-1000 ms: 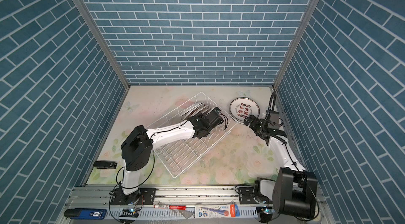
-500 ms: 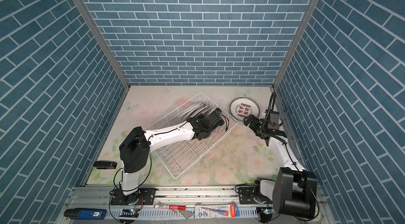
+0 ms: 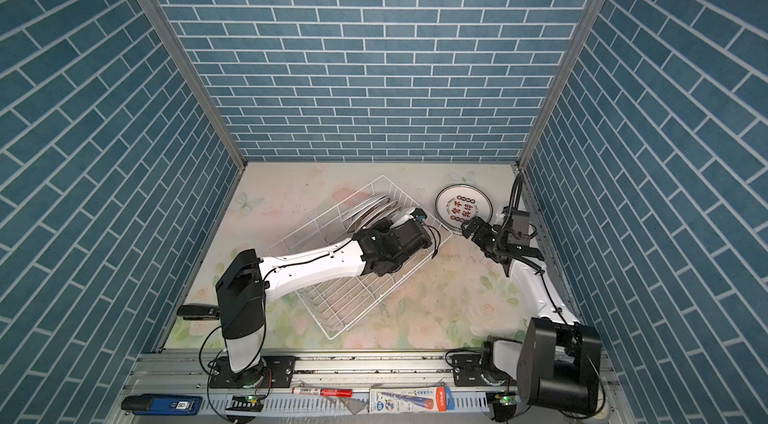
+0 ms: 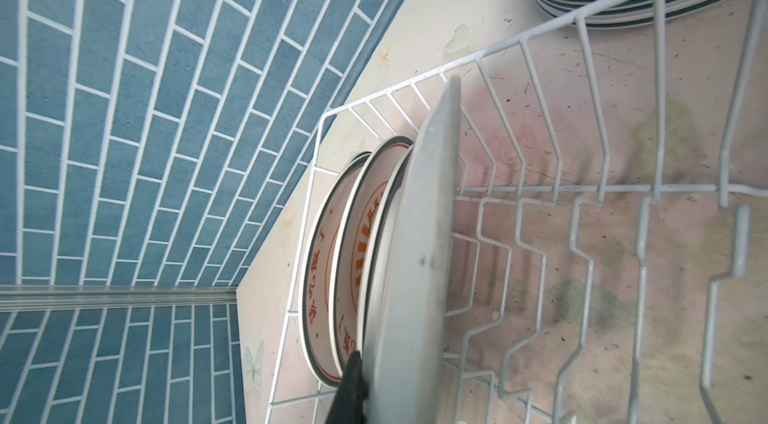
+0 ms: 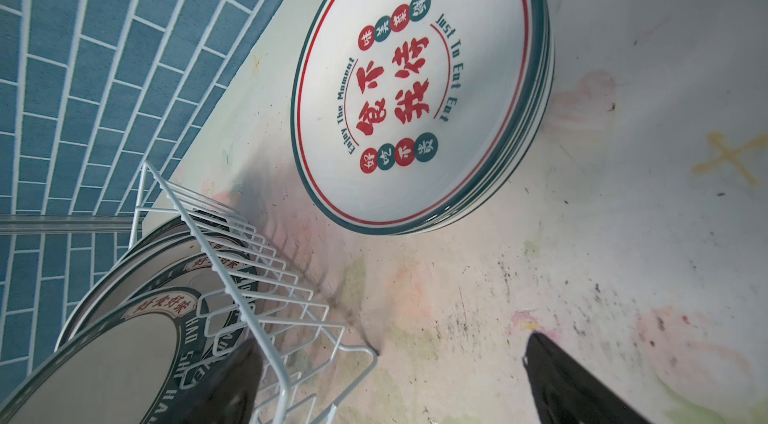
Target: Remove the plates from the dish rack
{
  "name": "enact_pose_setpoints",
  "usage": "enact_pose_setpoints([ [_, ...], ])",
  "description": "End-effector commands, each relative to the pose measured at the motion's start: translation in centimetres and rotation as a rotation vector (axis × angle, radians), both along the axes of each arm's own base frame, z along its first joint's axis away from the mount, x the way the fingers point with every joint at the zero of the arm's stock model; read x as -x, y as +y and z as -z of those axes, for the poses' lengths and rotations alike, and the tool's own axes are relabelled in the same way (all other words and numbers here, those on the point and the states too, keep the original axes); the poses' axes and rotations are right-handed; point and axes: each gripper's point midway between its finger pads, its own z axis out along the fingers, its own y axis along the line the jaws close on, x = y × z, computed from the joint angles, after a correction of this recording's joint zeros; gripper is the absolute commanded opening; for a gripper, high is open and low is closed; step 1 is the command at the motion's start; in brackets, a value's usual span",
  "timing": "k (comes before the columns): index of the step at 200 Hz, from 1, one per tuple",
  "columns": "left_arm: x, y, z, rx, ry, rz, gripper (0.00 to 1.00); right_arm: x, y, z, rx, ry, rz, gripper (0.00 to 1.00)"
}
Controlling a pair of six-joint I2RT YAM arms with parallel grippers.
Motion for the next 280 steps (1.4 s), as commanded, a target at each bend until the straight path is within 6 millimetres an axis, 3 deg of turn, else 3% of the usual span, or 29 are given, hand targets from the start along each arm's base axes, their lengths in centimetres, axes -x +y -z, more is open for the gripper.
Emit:
enact_pose_setpoints([
  [1,2.3,-1.5,-4.8,0.082,-0.051,0.057,0.0,0.5,0.1,-0.2,0.004,-0.021,-0.014,0.99],
  [28,3.7,-2.2,-6.4,0.101,-0.07,0.09,0.0,0.7,0.0,-0.5,0.013,-0.03,-0.012,0.99],
  [82,4.2,-2.0,-8.1,0.147,-0.105,0.082,0.0,1.4,-0.1,-1.5,0.023,-0.056,-0.006,0.99],
  [117,5.7,-1.6,-11.1,0.393,-0.071,0.111,0.0,3.0,-0.1,-3.6,0.036,-0.151,0.002,0.99],
  [167,7.8,-1.3,-16.4,0.771,-0.015,0.174,0.0,5.5,2.4,-7.6,-0.085,-0.378,-0.074,0.99],
  [199,9.1,-3.9,-17.2,0.97,0.138,0.322,0.0,7.0,4.2,-10.1,-0.203,-0.526,-0.148,0.99],
  [230,9.6,-6.2,-18.1,1.065,0.229,0.442,0.0,7.8,5.6,-10.8,-0.311,-0.571,-0.214,0.99],
  [280,6.4,-5.5,-17.6,1.25,0.327,0.388,0.0,9.1,6.4,-11.6,-0.388,-0.619,-0.254,0.98],
])
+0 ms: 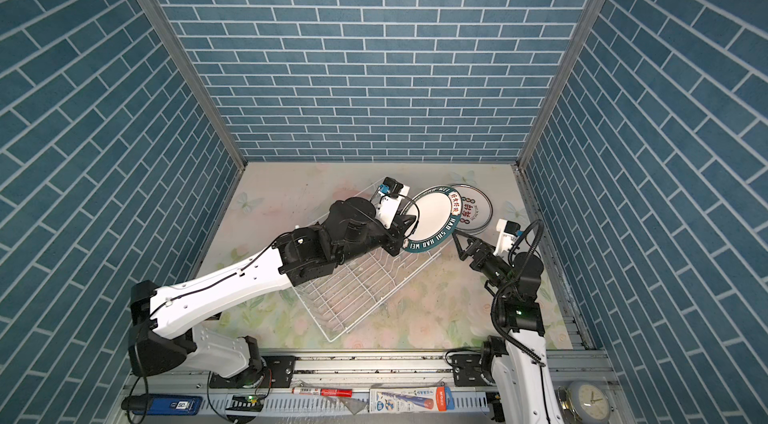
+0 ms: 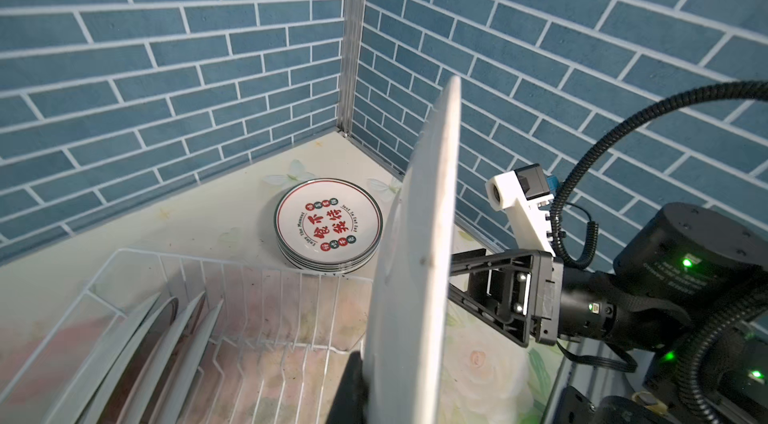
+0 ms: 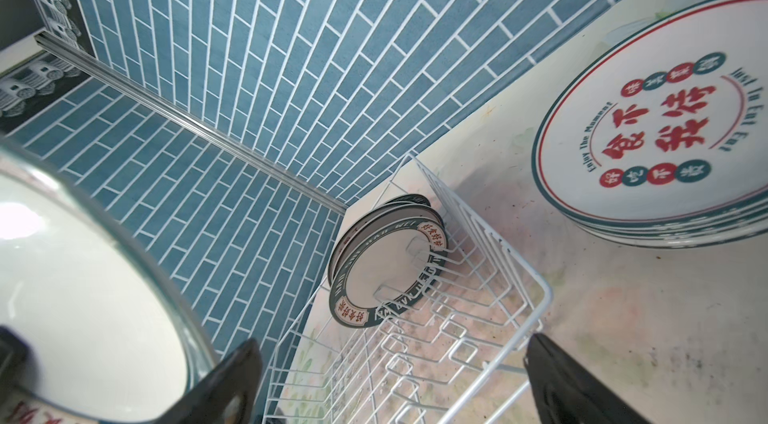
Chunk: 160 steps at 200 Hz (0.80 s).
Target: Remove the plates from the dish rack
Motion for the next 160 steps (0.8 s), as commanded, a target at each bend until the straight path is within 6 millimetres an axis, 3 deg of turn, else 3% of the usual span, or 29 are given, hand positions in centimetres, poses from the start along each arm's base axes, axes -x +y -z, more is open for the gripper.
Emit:
enact_pose_setpoints([
  [1,-0.8,-0.4,-2.1,0.165,0.046,0.03,0.0,1.1,0.7,-1.9,-0.052,-0.075,-0.05,0.98],
  [84,-2.9,0.2,-0.8,0.304,0.181,0.032,0.0,1.1,0.7,-2.7,-0.105,-0.115,-0.054,0.91],
  [160,-3.2,-3.0,1.3,0.364,0.317,0.118,0.0,-0.4,0.8,-5.0,-0.16,-0.181,-0.08,0.81],
])
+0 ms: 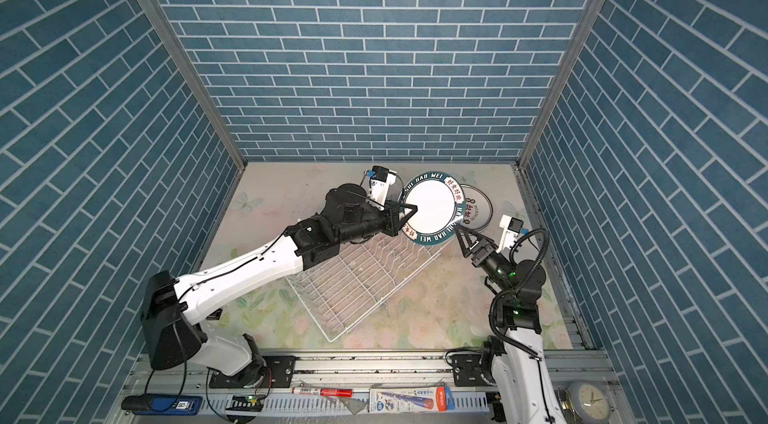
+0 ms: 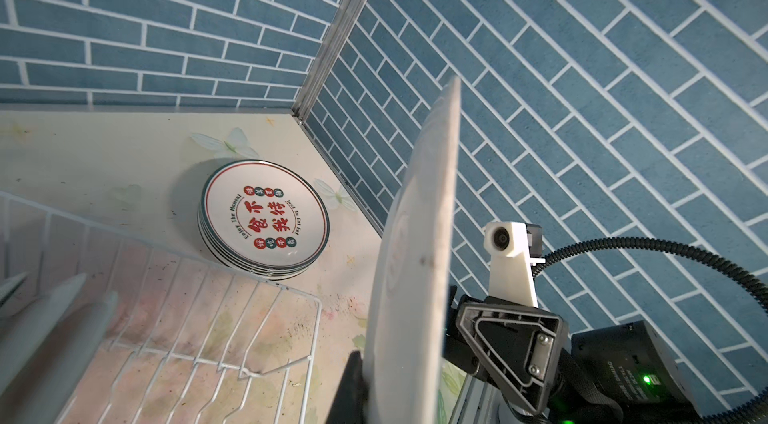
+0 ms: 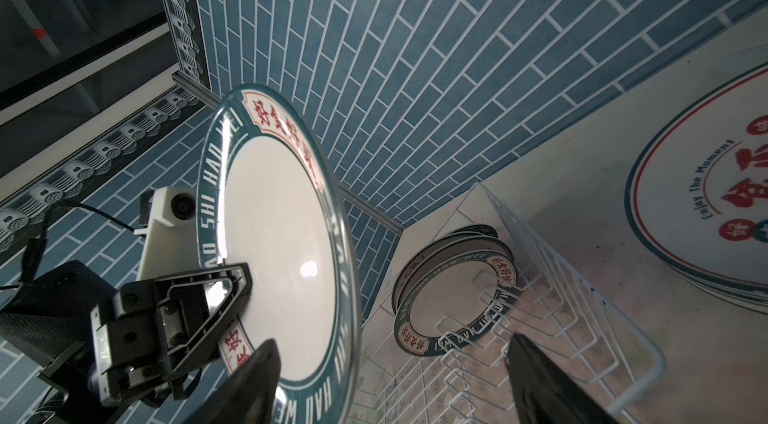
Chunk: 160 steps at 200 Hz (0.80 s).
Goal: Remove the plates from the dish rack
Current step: 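Grasp the green-rimmed plate's rim with the right gripper while the left gripper releases it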
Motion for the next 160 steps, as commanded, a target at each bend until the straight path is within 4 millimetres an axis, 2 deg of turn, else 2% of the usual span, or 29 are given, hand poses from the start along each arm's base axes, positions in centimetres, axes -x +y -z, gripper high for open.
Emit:
enact_pose_setpoints([
  [1,0.2,-1.6,-1.7,0.102,0.013,0.057,0.0,-0.1,0.2,-1.5,-0.025,-0.058,-0.027,0.81],
  [17,0.2,-2.5,-1.2,0.117,0.038,0.086,0.0,-0.5,0.3,-1.9,-0.034,-0.07,-0.039,0.75],
  [65,0.2,-4.1,0.2,0.139,0.092,0.138,0.03,-0.8,0.6,-2.9,-0.072,-0.123,-0.082,0.5],
  [102,0.2,-4.8,0.6,0.133,0.111,0.164,0.06,-0.4,0.8,-3.1,-0.068,-0.137,-0.093,0.32],
  [119,0.1,-5.0,0.9,0.127,0.12,0.165,0.07,-0.3,0.8,-3.0,-0.063,-0.132,-0.091,0.2],
  [136,-0.1,-4.8,1.1,0.122,0.121,0.157,0.12,-0.5,0.7,-2.8,-0.051,-0.116,-0.082,0.12],
  [160,-0.8,-3.8,1.6,0.086,0.112,0.122,0.3,-0.5,0.6,-3.2,-0.033,-0.111,-0.068,0.04],
])
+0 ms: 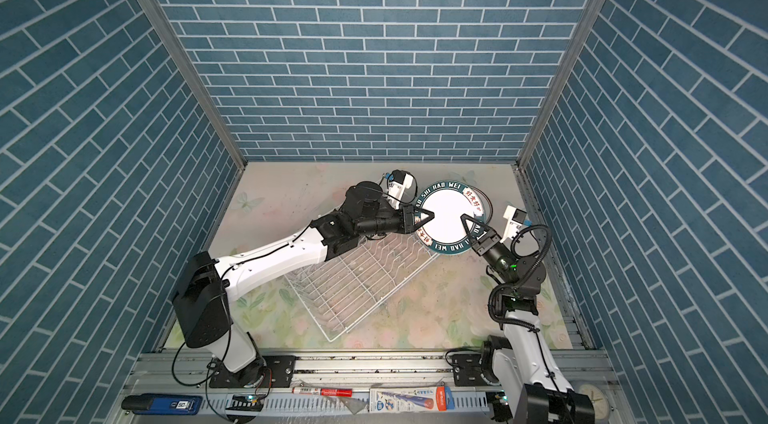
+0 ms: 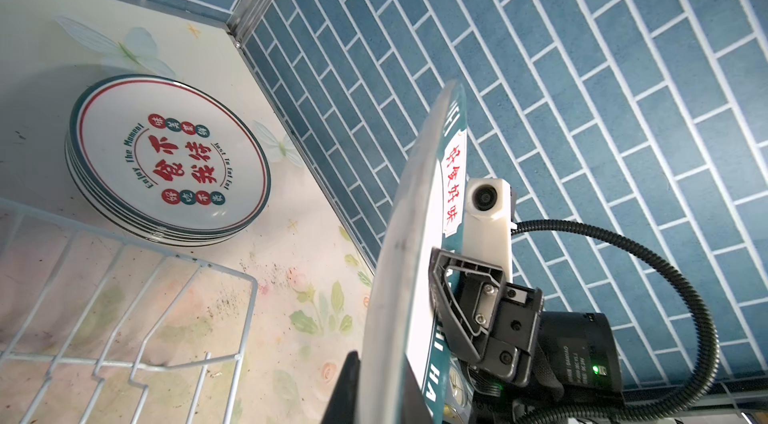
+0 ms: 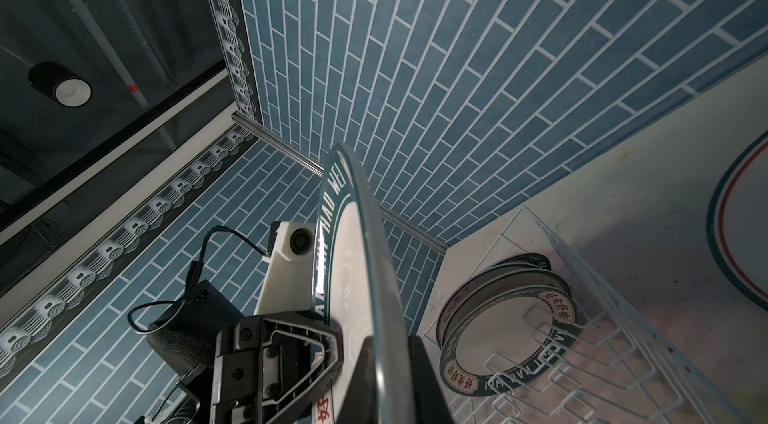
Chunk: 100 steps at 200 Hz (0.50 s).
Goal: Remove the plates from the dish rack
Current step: 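Grasp the green-rimmed plate's rim with the right gripper while the left gripper releases it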
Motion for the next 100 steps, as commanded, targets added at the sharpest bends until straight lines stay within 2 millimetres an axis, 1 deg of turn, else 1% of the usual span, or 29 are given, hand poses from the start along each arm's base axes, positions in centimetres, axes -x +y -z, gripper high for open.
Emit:
enact_pose_setpoints([
  [1,-0.7,0.0,-1.0,-0.001,-0.066,-0.018,0.31,0.5,0.6,-0.6,0.085,-0.052,-0.014,0.03],
  [20,-1.5,1.4,-0.6,-0.037,-0.089,-0.056,0.47,0.1,0.2,-0.7,0.122,-0.027,0.023,0.0],
  [30,-2.0,2.3,-0.2,-0.066,-0.095,-0.077,0.51,-0.1,-0.1,-0.8,0.148,-0.013,0.057,0.0],
  [58,-2.7,5.1,0.6,-0.179,-0.152,-0.129,0.59,-0.3,-1.2,-1.1,0.221,0.028,0.144,0.0],
  [76,-3.1,7.6,1.9,-0.32,-0.198,-0.199,0.64,-0.7,-2.2,-1.0,0.275,0.089,0.208,0.0],
  [100,-3.4,11.1,3.7,-0.506,-0.253,-0.272,0.69,-1.1,-4.9,1.1,0.387,0.242,0.354,0.0],
])
